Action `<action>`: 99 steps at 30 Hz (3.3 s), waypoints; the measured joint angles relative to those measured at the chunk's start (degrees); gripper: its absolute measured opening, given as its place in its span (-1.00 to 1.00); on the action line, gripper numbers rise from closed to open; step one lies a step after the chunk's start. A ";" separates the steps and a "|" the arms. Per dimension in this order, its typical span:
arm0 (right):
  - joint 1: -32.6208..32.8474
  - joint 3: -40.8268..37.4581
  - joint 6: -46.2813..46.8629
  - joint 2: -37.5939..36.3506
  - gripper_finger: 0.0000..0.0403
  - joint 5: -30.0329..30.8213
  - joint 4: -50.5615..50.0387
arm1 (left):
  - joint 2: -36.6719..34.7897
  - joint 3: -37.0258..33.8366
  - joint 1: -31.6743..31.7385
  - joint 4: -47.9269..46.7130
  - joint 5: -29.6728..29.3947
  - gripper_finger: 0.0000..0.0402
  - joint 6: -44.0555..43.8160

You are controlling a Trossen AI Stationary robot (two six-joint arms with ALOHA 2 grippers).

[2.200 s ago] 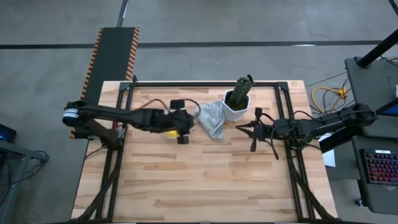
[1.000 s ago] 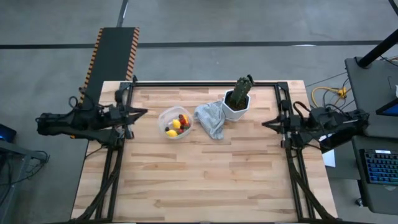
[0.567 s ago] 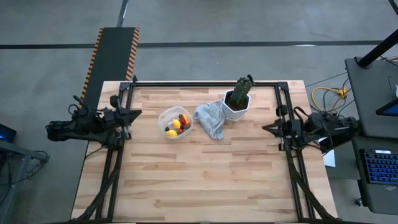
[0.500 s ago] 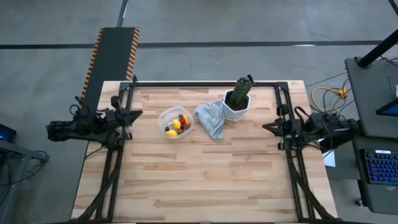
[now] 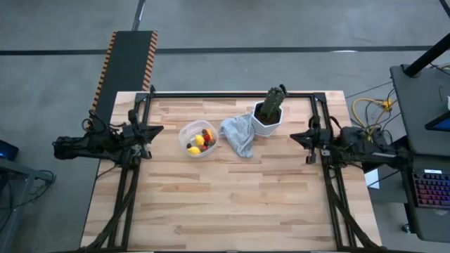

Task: Pick and placing Produce into tupperware
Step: Return to Home Position

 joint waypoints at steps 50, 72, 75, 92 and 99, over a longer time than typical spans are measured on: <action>-1.52 -8.73 2.13 -0.20 -0.96 -3.51 3.57 | -3.00 -17.10 0.09 9.06 16.68 -1.00 -10.61; -1.53 -8.71 0.21 -0.17 -0.96 -2.95 3.54 | -1.90 -17.33 0.09 9.23 18.33 -1.00 -10.45; -1.51 -8.71 0.25 -0.17 -0.96 -2.97 3.50 | -1.17 -17.34 0.09 9.29 18.34 -1.00 -10.43; -1.52 -8.71 0.62 -0.18 -0.96 -3.06 3.54 | 0.05 -17.55 0.11 11.22 18.25 -1.00 -10.46; -1.51 -8.71 0.62 -0.20 -0.96 -3.08 3.57 | 0.27 -17.55 0.11 11.55 18.27 -1.00 -10.43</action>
